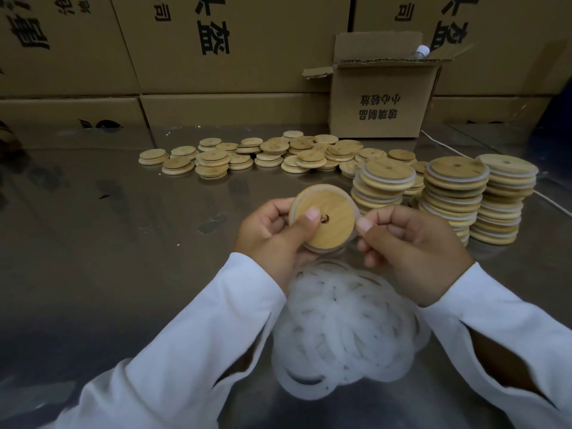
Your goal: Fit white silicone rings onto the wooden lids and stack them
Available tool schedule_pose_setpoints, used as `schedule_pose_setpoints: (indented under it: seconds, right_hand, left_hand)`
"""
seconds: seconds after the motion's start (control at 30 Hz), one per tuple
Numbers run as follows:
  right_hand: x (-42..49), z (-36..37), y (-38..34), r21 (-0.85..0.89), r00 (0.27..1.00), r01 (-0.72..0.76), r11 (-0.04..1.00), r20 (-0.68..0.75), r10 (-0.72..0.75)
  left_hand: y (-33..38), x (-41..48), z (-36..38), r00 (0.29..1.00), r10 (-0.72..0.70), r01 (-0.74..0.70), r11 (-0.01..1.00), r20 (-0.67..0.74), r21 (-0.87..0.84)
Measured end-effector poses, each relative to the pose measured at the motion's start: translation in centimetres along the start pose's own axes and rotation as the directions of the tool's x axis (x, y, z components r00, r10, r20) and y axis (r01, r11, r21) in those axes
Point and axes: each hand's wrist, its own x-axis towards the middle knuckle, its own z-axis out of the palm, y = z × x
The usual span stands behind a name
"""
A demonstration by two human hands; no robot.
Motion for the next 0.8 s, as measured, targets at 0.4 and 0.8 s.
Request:
schedule_pose_setpoints:
  seconds: [0.4, 0.8]
  right_hand:
    - [0.0, -0.7, -0.3, 0.154, 0.985, -0.145, 0.977, 0.121, 0.127]
    - [0.1, -0.5, 0.5, 0.021, 0.982, -0.17, 0.985, 0.087, 0.168]
  left_hand:
    - [-0.4, 0.5, -0.2, 0.978, -0.205, 0.206, 0.948, 0.031, -0.243]
    - [-0.7, 0.1, -0.1, 1.0, 0.02, -0.019, 0.999, 0.021, -0.041]
